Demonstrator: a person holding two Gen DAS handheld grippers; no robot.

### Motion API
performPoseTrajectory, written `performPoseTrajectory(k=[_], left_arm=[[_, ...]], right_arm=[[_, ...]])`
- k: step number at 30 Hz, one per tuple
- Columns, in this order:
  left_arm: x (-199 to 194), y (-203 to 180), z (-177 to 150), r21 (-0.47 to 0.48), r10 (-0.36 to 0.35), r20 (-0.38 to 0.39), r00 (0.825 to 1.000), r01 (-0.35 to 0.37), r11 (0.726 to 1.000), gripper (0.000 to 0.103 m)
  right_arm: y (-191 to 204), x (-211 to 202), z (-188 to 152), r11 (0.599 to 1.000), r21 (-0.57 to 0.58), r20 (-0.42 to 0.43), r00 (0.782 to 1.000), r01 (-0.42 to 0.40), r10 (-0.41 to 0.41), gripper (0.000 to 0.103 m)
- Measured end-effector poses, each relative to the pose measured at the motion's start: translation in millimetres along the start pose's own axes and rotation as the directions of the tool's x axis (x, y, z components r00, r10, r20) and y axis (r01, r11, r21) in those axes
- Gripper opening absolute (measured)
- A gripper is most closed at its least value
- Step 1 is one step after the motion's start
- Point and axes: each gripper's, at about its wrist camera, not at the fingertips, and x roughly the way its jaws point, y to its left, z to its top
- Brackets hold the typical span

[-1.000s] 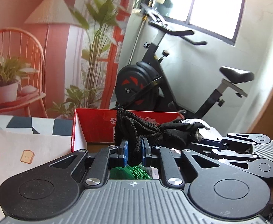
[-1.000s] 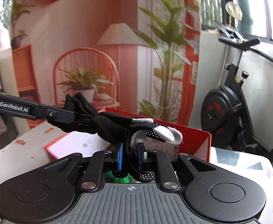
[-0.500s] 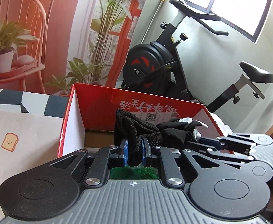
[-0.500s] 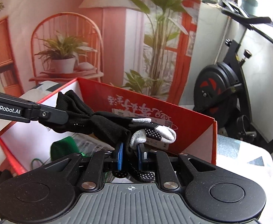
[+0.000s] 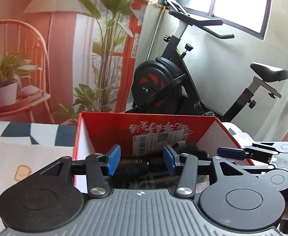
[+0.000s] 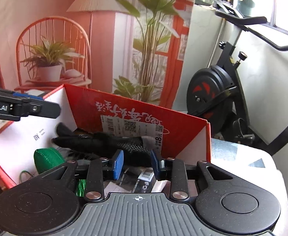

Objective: Organize soft objects
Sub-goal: 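Move the left tool to the black padded eye mask and grasp it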

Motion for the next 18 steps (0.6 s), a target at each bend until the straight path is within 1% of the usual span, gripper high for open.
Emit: performPoseTrajectory(k=[2,6,11,14,18], left_arm=[[-10.7,3.2,-3.9,0.000,0.002,0.003,1.000,-0.002,1.000,0.051],[-35.2,9.6,-15.9,0.004,0.013,0.011,1.000,-0.013,1.000,0.051],[-69.4,17.1,-37.7,-0.006,0.004,0.012,1.000,-0.004,1.000,0.051],[-87.0,16.2,-54.7,0.003,0.002,0.006,1.000,-0.002,1.000,0.051],[-103.4,16.6,-82.8,-0.004,-0.010,-0.016,1.000,0.010,1.000,0.051]], right_arm=[[-0.3,-11.1,-3.4,1.000,0.014,0.021,1.000,-0.012,0.012,0.029],[5.6,-39.8,-14.2,1.000,0.007,0.076,0.997,-0.030,0.029,0.029],[17.6,-78.4,-30.9,0.999,0.019,0.139,0.989,-0.051,0.048,0.029],[25.8,-97.8,-45.3,0.998,0.029,0.158,0.986,-0.063,0.058,0.029],[39.6,-115.0,-70.7,0.997,0.025,0.151,0.986,-0.071,0.067,0.029]])
